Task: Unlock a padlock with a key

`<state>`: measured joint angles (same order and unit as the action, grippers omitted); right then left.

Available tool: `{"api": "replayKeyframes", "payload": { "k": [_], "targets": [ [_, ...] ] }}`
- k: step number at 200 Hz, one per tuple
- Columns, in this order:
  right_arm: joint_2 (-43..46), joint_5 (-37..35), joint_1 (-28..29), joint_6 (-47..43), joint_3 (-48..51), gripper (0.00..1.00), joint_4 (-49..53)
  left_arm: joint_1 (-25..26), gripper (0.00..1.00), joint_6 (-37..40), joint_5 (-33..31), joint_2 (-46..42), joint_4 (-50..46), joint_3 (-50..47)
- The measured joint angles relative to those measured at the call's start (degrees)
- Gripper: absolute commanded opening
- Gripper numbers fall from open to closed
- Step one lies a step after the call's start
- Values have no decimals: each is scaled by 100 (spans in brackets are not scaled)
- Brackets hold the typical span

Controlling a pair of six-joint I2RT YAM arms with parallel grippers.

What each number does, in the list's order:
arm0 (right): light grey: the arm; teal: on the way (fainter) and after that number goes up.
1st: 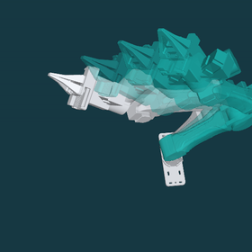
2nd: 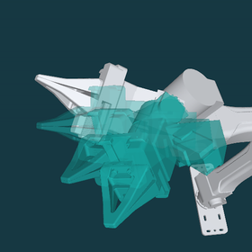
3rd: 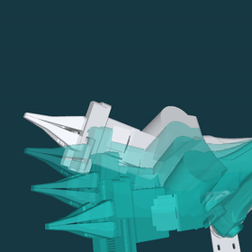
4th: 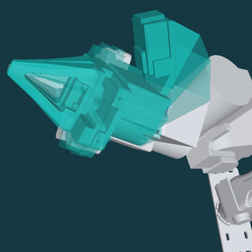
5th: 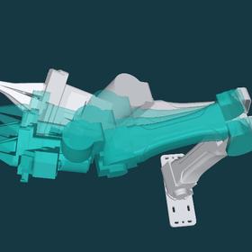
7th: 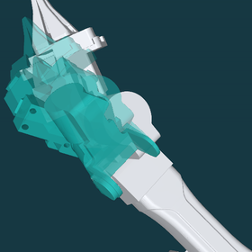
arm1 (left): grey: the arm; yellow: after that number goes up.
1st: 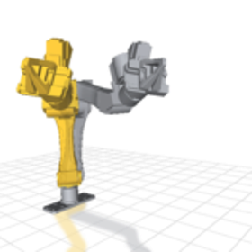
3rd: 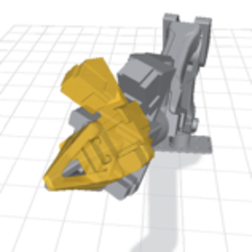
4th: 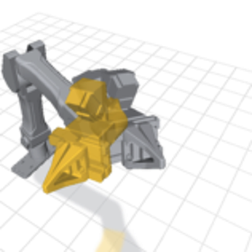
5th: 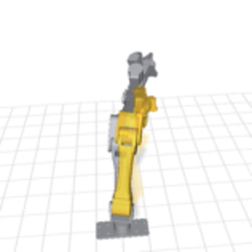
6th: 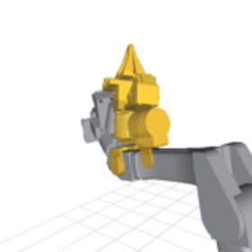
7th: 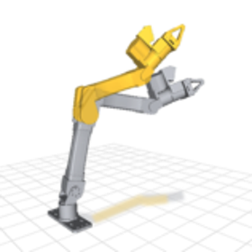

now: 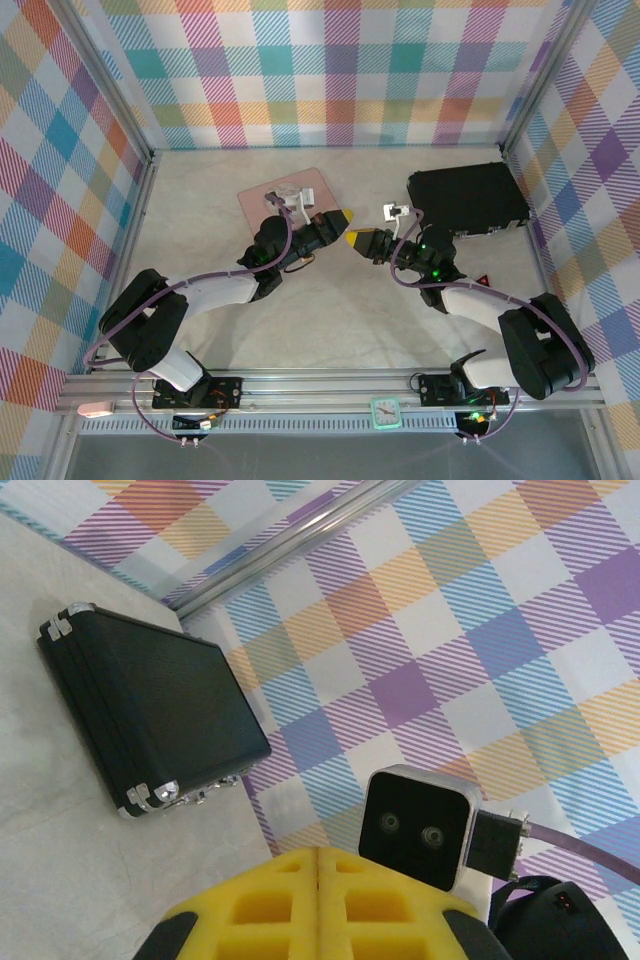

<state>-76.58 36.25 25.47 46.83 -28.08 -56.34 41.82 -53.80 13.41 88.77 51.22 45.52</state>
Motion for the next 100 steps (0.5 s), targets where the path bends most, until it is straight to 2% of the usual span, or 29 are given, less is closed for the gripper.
{"api": "replayKeyframes", "payload": {
  "k": [33,36,40,50,57,62,82,100],
  "targets": [
    [-92,20,-7,70,0,0,-111,-11,0,-46,-20,0,13,-22],
    [-101,24,-7,70,0,0,-125,-11,4,-46,-22,0,15,-26],
    [-109,24,-7,70,0,0,-127,-13,15,-57,-39,0,13,-31],
    [-136,20,-7,68,0,0,-122,-37,48,-61,-66,0,-9,-46],
    [-153,4,-9,68,0,0,-96,-59,62,-66,-94,-17,-26,-76],
    [-168,-4,-20,68,0,0,-59,-76,67,-68,-109,-57,-101,-107],
    [-199,-31,-48,50,0,0,101,-348,75,-52,-293,-428,-791,-221],
    [-203,-52,-72,-13,0,0,313,-702,75,94,-586,-892,-1672,-232]
  ]
}}
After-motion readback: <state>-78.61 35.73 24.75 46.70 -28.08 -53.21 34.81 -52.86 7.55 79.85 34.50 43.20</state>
